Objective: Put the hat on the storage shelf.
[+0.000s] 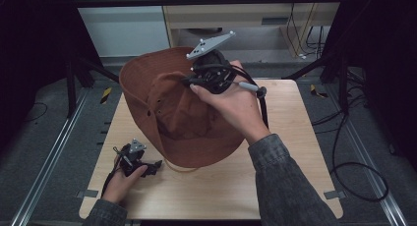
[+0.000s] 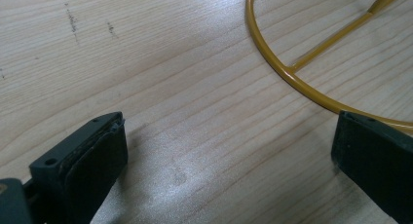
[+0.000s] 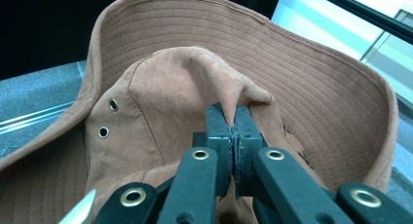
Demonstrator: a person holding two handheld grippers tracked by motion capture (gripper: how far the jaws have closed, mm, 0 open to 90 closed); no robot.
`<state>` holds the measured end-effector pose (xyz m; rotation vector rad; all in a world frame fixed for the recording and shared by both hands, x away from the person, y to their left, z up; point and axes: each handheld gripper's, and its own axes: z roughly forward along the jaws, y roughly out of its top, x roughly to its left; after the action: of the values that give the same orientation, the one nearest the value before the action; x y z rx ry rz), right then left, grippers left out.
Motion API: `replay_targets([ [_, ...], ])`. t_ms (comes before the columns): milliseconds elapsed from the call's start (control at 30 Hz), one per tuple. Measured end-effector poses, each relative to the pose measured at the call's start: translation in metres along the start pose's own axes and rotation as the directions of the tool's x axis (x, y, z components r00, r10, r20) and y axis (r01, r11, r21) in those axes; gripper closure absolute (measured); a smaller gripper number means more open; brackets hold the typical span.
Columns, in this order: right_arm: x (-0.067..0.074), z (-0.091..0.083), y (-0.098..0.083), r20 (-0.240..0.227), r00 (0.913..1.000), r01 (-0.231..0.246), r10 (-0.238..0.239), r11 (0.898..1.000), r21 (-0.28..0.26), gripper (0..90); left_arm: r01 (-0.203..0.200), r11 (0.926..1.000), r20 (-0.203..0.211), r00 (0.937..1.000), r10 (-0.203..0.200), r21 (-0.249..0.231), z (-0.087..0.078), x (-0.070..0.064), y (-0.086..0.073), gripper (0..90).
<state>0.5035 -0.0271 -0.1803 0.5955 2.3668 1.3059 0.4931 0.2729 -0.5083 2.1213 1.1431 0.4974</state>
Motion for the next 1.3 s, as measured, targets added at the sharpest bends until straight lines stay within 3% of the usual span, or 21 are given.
replay_targets([
  [633, 0.009, 0.030, -0.007, -0.040, 0.9992, -0.006, 0.007, 1.000, 0.006, 88.7, -0.001, 1.0000, 0.000, 1.0000, 0.001, 0.000, 0.000, 0.000, 0.000, 0.0],
  [1300, 0.015, 0.045, -0.015, -0.065, 0.9979, -0.003, 0.006, 0.999, 0.042, 88.2, -0.001, 1.0000, -0.001, 1.0000, 0.001, 0.000, 0.000, 0.000, 0.000, 0.0],
])
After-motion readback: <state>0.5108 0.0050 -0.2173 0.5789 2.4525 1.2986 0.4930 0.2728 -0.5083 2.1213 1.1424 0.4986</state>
